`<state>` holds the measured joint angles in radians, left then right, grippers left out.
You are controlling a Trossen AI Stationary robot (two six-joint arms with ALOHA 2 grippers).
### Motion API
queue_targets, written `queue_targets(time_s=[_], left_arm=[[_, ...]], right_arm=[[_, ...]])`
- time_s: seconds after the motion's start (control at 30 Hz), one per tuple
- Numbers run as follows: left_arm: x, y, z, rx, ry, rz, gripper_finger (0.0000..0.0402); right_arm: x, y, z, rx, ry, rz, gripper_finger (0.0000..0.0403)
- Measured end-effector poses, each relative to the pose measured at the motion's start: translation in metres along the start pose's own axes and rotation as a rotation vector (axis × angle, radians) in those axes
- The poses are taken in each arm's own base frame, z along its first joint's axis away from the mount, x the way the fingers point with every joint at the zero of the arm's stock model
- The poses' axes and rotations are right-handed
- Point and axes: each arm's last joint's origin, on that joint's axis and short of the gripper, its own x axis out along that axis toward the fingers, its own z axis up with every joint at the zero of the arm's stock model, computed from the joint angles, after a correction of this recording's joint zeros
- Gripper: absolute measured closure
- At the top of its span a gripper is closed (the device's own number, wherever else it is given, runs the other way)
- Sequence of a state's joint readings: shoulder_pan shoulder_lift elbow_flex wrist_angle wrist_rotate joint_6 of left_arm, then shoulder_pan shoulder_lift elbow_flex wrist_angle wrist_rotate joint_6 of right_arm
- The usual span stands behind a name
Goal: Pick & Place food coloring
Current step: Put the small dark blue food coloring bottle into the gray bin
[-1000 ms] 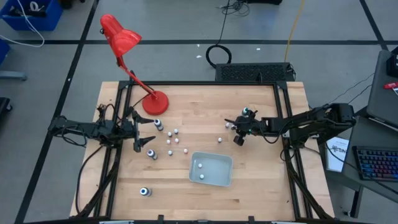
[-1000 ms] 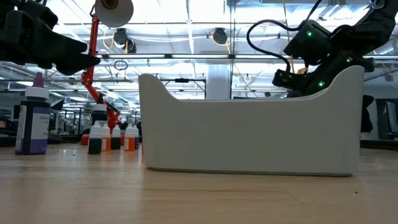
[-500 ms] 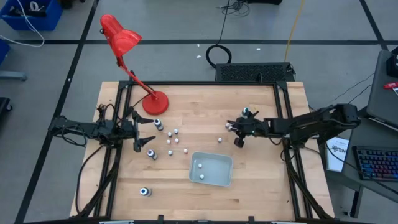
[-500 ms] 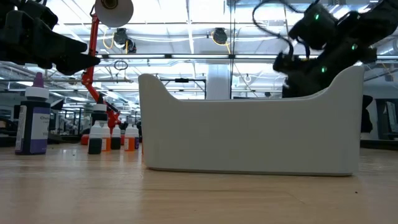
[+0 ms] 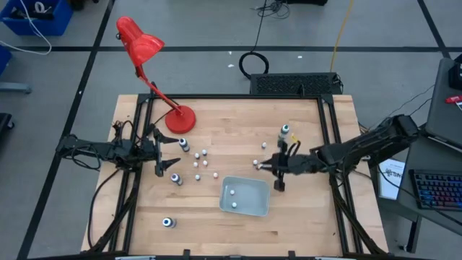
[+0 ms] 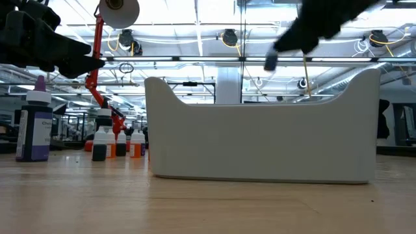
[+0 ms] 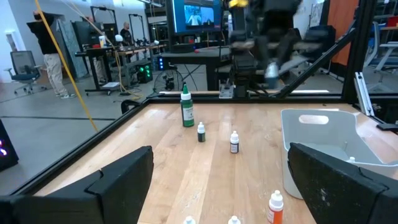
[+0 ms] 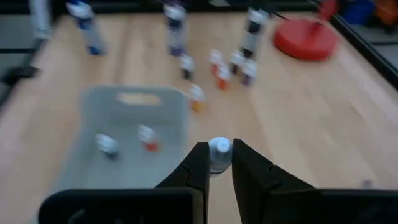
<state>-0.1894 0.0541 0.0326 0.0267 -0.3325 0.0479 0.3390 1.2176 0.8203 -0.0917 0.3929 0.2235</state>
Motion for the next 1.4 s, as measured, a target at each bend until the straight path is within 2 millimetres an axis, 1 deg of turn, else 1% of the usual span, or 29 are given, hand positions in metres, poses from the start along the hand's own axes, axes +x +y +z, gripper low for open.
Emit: queue_targets(time_s=[0.1,0.3,0.37,0.47,0.67,0.83,1.03,1.17,1.4], left_arm=[[0.000,0.000,0.000,-0.001,-0.001,0.000,0.0036],[0.000,0.000,0.000,-0.001,-0.001,0.000,0.0036],[0.000,0.000,0.000,-0.001,-0.001,0.000,0.0036],[0.000,0.000,0.000,-0.001,-0.001,0.000,0.0036],[0.000,0.000,0.000,0.000,0.000,0.000,0.0036],[0.000,0.000,0.000,0.000,0.000,0.000,0.0036],[0.000,0.000,0.000,0.000,0.000,0.000,0.0036],[0.000,0.000,0.000,0.000,0.000,0.000,0.0036],[0.000,0.000,0.000,-0.001,-0.001,0.000,0.0036]], right_arm=[[0.010,0.023,0.016,-0.042,0.025,0.038,0.0370],[0.042,0.067,0.040,-0.165,0.184,0.083,0.0370],[0.054,0.080,0.042,-0.193,0.200,0.117,0.0370],[0.072,0.091,0.035,-0.217,0.209,0.148,0.0370],[0.101,0.090,0.016,-0.212,0.265,0.108,0.0370],[0.116,0.087,0.002,-0.216,0.311,0.086,0.0370],[0.133,0.093,-0.013,-0.214,0.330,0.113,0.0370],[0.140,0.094,-0.020,-0.212,0.349,0.125,0.0370],[0.142,0.094,-0.021,-0.209,0.348,0.121,0.0370]])
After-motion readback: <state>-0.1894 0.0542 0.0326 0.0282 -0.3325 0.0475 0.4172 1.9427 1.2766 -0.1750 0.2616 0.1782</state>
